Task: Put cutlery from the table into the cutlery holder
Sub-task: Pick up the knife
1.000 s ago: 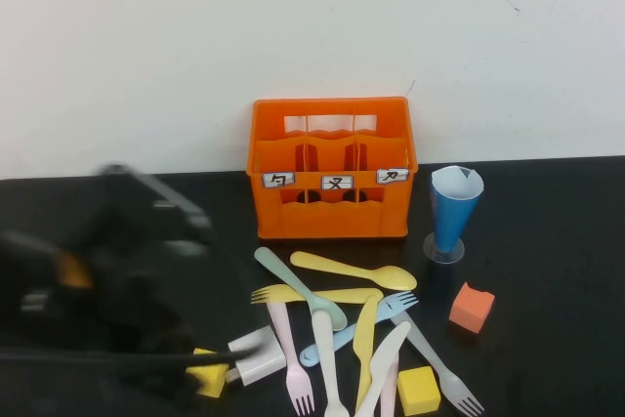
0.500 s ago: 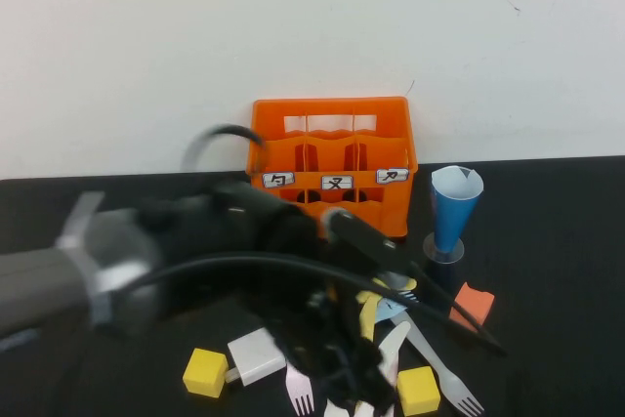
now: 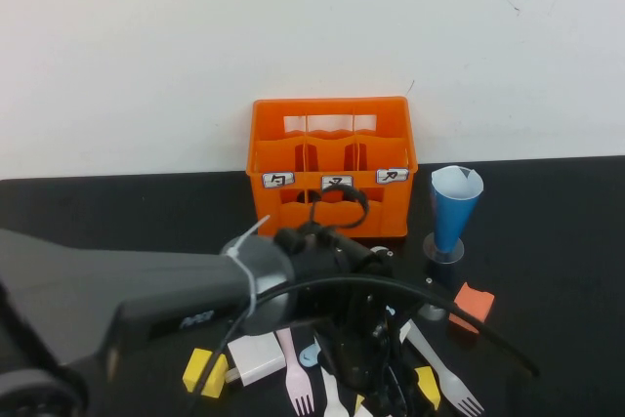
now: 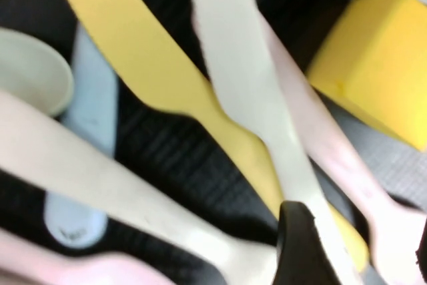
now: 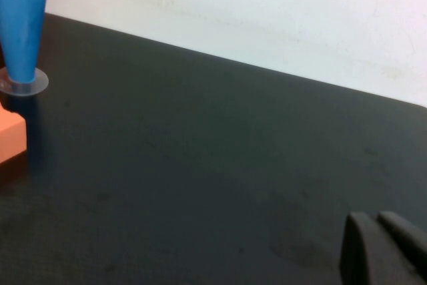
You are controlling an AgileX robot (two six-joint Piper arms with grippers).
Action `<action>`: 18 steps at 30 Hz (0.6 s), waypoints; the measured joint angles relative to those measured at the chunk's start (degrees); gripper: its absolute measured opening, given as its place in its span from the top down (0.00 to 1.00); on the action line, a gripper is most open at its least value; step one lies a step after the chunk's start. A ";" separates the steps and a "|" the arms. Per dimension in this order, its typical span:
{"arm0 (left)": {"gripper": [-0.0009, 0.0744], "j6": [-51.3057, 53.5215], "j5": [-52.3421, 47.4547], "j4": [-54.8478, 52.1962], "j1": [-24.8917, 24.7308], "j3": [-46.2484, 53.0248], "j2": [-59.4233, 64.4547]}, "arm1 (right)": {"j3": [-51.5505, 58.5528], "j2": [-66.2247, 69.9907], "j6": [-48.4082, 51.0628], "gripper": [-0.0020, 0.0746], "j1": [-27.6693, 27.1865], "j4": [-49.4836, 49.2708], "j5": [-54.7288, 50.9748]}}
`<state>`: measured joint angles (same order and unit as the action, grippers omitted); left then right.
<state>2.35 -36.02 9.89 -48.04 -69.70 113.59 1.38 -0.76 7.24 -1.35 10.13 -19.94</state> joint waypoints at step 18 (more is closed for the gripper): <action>0.55 -3.80 4.58 -4.66 0.00 -2.26 5.71 | 0.00 0.00 0.00 0.98 0.00 0.00 0.00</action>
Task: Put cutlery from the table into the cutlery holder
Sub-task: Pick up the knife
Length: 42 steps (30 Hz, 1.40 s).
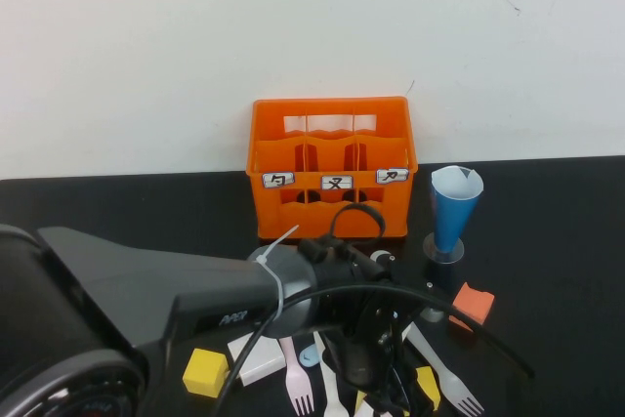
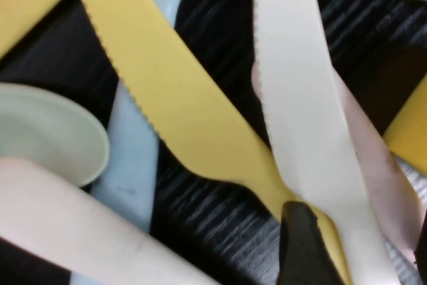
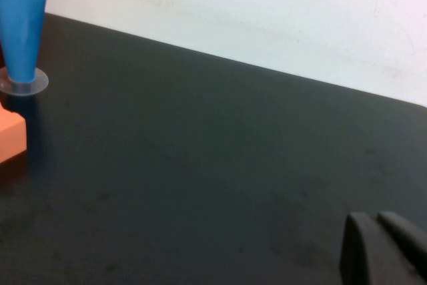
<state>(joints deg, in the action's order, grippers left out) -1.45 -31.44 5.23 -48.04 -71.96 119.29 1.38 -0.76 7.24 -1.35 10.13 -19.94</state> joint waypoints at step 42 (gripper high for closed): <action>0.87 0.77 -0.25 -4.19 0.10 -0.41 -0.18 | 0.00 0.00 0.00 0.98 0.00 0.00 0.00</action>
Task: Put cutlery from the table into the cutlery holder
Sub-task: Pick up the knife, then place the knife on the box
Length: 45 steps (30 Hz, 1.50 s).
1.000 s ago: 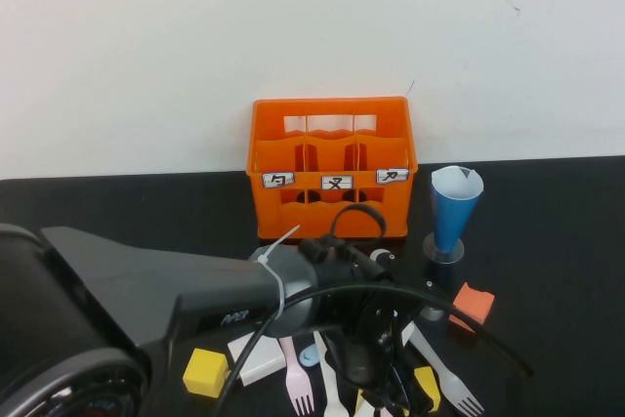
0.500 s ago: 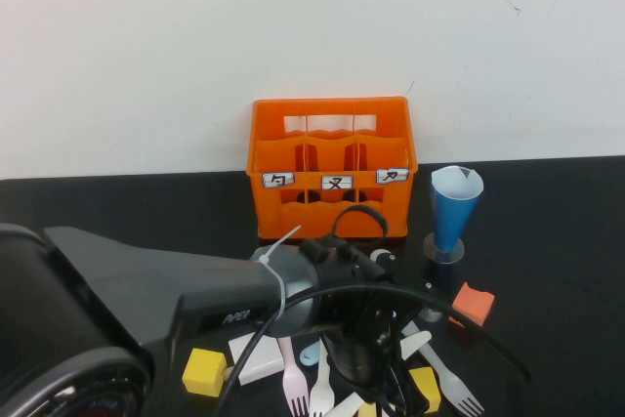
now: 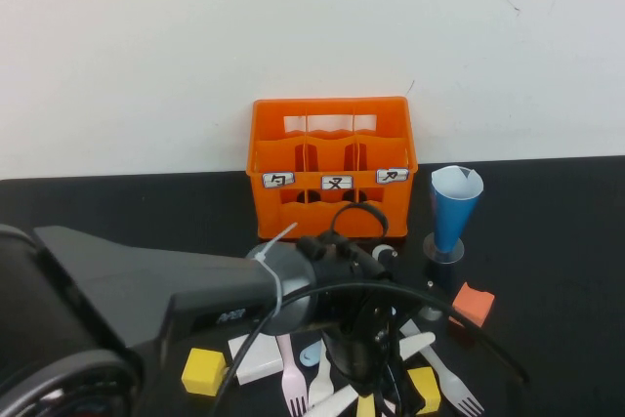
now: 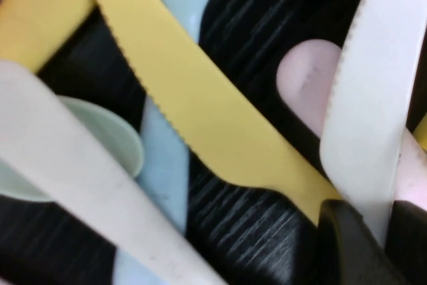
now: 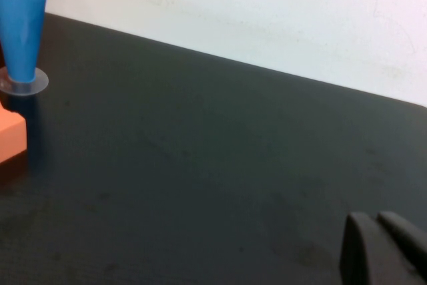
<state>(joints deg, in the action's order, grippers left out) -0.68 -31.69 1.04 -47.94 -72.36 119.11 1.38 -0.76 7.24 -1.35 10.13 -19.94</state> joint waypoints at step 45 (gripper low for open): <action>0.87 -2.31 88.59 7.48 13.15 24.55 -19.51 | 0.00 0.00 0.00 0.98 0.00 0.00 -0.12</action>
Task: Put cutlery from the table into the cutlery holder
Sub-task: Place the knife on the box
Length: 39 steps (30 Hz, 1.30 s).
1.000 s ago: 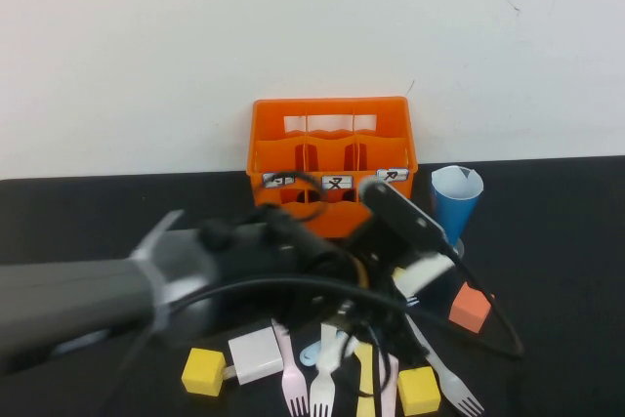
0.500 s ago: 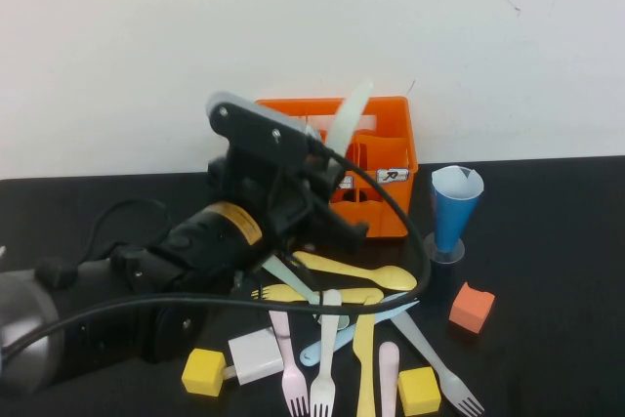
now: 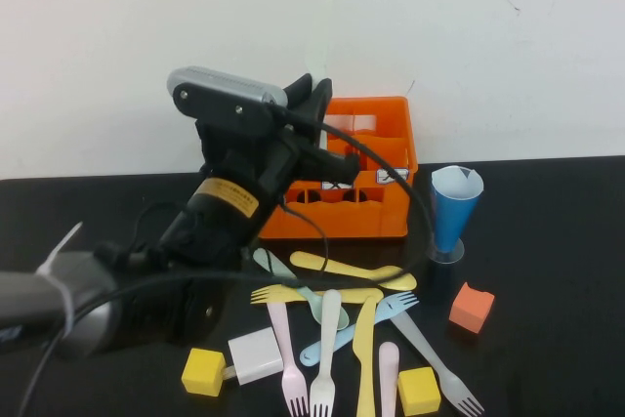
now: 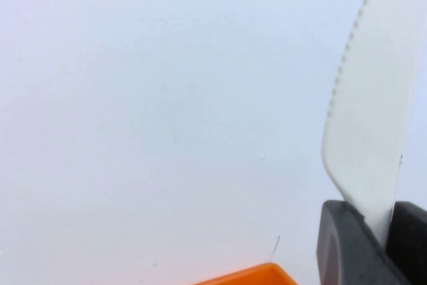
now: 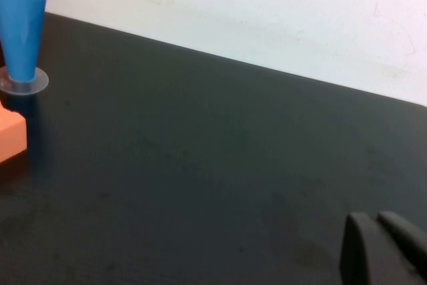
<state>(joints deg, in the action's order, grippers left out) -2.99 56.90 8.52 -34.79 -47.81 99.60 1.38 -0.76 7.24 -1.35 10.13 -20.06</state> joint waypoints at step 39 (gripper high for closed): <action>0.87 -13.56 -6.45 -13.76 1.15 -27.14 26.31 | 0.00 0.00 0.00 0.98 0.00 0.03 0.00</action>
<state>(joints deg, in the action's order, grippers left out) -16.55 50.45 -5.25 -33.64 -74.95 125.91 1.38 -0.76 7.24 -1.35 10.17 -20.06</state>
